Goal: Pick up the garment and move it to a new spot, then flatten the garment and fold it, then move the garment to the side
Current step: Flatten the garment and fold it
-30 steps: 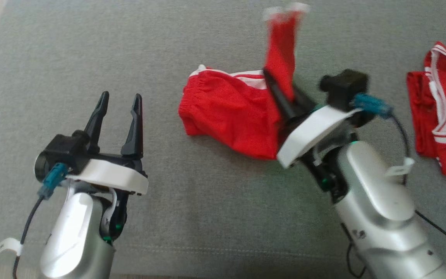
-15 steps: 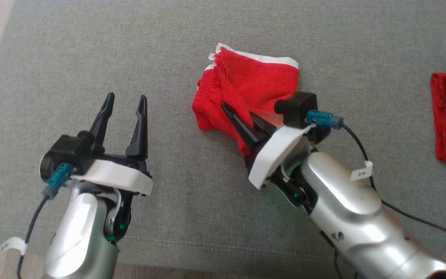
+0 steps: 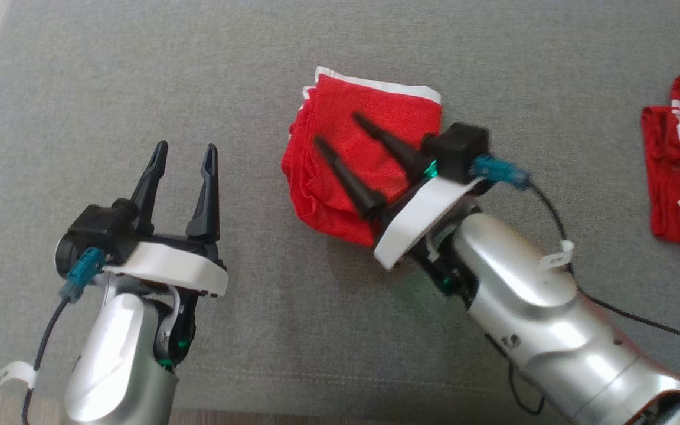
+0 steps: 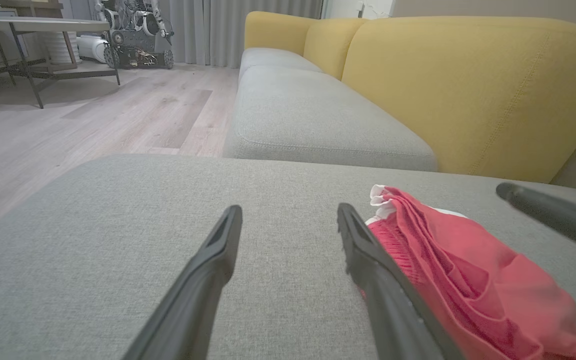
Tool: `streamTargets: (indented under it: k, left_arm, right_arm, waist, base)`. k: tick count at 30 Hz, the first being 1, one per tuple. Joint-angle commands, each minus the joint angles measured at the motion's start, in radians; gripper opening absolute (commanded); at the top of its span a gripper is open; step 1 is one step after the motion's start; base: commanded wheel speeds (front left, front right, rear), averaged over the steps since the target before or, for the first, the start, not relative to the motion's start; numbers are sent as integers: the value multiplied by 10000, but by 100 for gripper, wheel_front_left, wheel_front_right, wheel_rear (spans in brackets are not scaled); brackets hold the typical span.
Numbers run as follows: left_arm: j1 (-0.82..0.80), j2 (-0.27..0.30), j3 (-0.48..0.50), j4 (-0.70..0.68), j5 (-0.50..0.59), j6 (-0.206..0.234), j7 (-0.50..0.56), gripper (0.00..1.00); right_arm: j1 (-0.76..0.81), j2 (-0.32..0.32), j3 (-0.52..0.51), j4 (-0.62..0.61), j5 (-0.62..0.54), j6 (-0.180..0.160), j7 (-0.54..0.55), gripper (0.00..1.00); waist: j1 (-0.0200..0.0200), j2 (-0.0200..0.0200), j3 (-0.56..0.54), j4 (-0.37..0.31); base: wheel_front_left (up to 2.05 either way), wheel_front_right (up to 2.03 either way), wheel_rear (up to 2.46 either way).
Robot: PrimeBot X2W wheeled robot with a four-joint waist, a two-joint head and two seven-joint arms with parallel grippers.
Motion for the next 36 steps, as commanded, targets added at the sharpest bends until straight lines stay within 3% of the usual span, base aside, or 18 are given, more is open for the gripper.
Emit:
streamTargets:
  k: [1,8,17,26,36]
  left_arm:
    - [-272,216,381,-334,75,9,-58,100]
    - [-60,440,531,-459,214,100,-58,100]
    - [367,887,710,-760,374,287,-42,100]
    - [1070,1115,647,-1254,448,451,257,100]
    - [1969,1281,534,-1699,423,586,584,100]
  right_arm:
    - [-158,215,-249,-306,-239,-9,-187,100]
    - [708,-35,-3111,-619,-1972,-9,-430,100]
    - [3118,-430,-6501,-2945,-3844,-9,660,100]
    - [4735,-118,-7341,-4787,-4392,-9,1689,100]
    - [6284,67,-7694,-5910,-4670,-9,2143,100]
  waist:
    - [0,0,-42,-79]
    - [0,0,-277,-434]
    - [0,0,-665,-787]
    - [0,0,-1282,-969]
    - [0,0,-2057,-1070]
  base:
    - [0,0,0]
    - [0,0,0]
    - [0,0,0]
    - [0,0,0]
    - [0,0,0]
